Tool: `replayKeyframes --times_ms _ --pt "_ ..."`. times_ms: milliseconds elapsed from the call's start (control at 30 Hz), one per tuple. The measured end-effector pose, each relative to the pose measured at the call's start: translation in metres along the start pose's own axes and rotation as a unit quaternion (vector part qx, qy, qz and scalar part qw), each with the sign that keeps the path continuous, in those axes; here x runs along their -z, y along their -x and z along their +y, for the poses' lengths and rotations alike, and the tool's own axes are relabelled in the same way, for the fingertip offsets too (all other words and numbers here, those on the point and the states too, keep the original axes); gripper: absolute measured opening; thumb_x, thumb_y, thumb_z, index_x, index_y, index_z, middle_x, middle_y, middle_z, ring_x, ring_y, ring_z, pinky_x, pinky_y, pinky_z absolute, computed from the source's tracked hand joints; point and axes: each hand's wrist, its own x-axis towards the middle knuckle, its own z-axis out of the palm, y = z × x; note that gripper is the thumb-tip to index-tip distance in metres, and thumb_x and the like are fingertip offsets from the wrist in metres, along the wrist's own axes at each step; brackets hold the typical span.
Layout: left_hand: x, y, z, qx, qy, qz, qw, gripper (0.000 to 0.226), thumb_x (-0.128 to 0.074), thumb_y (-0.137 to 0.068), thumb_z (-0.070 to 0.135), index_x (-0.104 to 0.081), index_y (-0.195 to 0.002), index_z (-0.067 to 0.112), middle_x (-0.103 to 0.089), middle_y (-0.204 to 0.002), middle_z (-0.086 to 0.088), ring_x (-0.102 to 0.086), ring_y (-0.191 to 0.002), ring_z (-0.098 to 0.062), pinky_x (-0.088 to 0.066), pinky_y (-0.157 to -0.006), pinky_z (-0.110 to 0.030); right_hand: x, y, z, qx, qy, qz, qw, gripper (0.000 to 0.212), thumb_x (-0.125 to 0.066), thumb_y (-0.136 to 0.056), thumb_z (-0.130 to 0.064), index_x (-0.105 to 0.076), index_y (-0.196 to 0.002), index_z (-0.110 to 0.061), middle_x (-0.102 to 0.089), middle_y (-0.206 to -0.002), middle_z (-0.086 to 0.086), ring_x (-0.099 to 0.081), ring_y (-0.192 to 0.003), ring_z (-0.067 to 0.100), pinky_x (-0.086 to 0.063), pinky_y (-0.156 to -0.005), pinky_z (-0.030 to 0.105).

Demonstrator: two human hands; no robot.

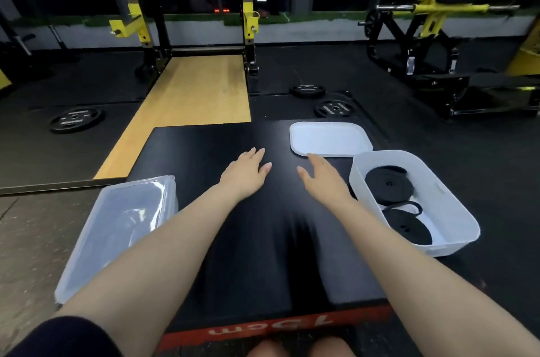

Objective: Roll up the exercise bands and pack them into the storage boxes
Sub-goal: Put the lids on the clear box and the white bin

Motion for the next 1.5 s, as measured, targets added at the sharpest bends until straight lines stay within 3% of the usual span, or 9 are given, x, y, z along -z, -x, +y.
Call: replayKeyframes --times_ms 200,367,567,667,867,967,1133,1300,1500 --pt "-0.012 -0.073 0.036 -0.012 0.042 -0.014 0.999 0.054 -0.026 -0.101 0.039 -0.016 -0.15 0.019 -0.012 -0.158 -0.003 -0.012 -0.146 -0.018 -0.019 -0.114 -0.036 0.036 -0.056 0.044 -0.025 0.033 0.02 0.999 0.055 -0.037 -0.1 -0.037 -0.028 -0.147 -0.011 -0.028 -0.154 0.005 -0.024 -0.142 0.021 -0.021 -0.114 0.037" --pt "-0.03 -0.13 0.055 -0.01 0.059 -0.028 0.998 0.05 -0.027 -0.101 0.035 -0.023 -0.147 0.015 -0.031 -0.149 -0.011 -0.029 -0.138 -0.023 -0.029 -0.106 -0.034 0.048 -0.11 0.08 -0.07 0.048 0.01 0.996 0.057 -0.036 -0.098 -0.042 -0.027 -0.148 -0.014 -0.029 -0.154 0.002 -0.026 -0.141 0.021 -0.026 -0.11 0.037" --pt "-0.064 -0.193 0.058 0.023 0.069 -0.054 0.996 0.052 -0.029 -0.101 0.033 -0.018 -0.149 0.015 -0.033 -0.147 -0.012 -0.034 -0.133 -0.027 -0.031 -0.102 -0.032 0.051 -0.167 0.123 -0.128 0.087 -0.03 0.987 0.057 -0.035 -0.098 -0.044 -0.025 -0.148 -0.018 -0.033 -0.152 0.0 -0.033 -0.137 0.023 -0.033 -0.105 0.038" --pt "-0.079 -0.217 0.057 0.057 0.08 -0.057 0.994 0.052 -0.028 -0.101 0.031 -0.015 -0.15 0.016 -0.025 -0.151 -0.014 -0.028 -0.138 -0.027 -0.028 -0.105 -0.033 0.049 -0.192 0.142 -0.146 0.099 -0.061 0.982 0.058 -0.035 -0.098 -0.043 -0.023 -0.148 -0.016 -0.037 -0.15 0.002 -0.033 -0.137 0.024 -0.033 -0.104 0.038" --pt "-0.094 -0.255 0.058 0.117 0.09 -0.031 0.989 0.053 -0.034 -0.099 0.023 -0.016 -0.147 0.009 -0.022 -0.146 -0.023 -0.021 -0.135 -0.035 -0.027 -0.105 -0.039 0.048 -0.228 0.168 -0.2 0.127 -0.126 0.963 0.067 -0.037 -0.096 -0.048 -0.015 -0.15 -0.016 -0.016 -0.157 0.008 -0.014 -0.144 0.031 -0.021 -0.114 0.042" --pt "-0.098 -0.262 0.062 0.149 0.102 -0.044 0.983 0.054 -0.036 -0.097 0.02 -0.016 -0.146 0.007 -0.023 -0.147 -0.022 -0.02 -0.137 -0.035 -0.025 -0.108 -0.038 0.045 -0.234 0.174 -0.208 0.105 -0.149 0.961 0.068 -0.037 -0.097 -0.047 -0.013 -0.15 -0.011 -0.013 -0.158 0.008 -0.006 -0.146 0.027 -0.018 -0.115 0.043" --pt "-0.106 -0.259 0.067 0.153 0.137 -0.003 0.979 0.05 -0.032 -0.092 -0.001 -0.025 -0.142 0.001 -0.032 -0.145 -0.016 -0.026 -0.136 -0.029 -0.028 -0.108 -0.032 0.049 -0.233 0.171 -0.207 0.084 -0.116 0.968 0.064 -0.043 -0.096 -0.042 -0.024 -0.146 -0.007 -0.027 -0.153 0.009 -0.028 -0.139 0.028 -0.028 -0.107 0.036" --pt "-0.093 -0.252 0.062 0.181 0.286 0.086 0.937 0.06 -0.033 -0.088 -0.008 -0.031 -0.144 0.011 -0.037 -0.146 -0.006 -0.043 -0.123 -0.022 -0.04 -0.093 -0.028 0.056 -0.224 0.157 -0.212 0.016 -0.066 0.975 0.06 -0.045 -0.096 -0.038 -0.029 -0.143 -0.004 -0.035 -0.148 0.01 -0.037 -0.133 0.029 -0.034 -0.099 0.032" --pt "-0.06 -0.221 0.056 0.197 0.406 0.162 0.877 0.064 -0.035 -0.088 -0.013 -0.033 -0.145 0.017 -0.035 -0.149 0.0 -0.035 -0.136 -0.021 -0.034 -0.105 -0.027 0.071 -0.199 0.128 -0.206 -0.082 0.001 0.975 0.053 -0.049 -0.094 -0.03 -0.037 -0.137 -0.002 -0.049 -0.135 0.012 -0.049 -0.122 0.028 -0.043 -0.092 0.035"
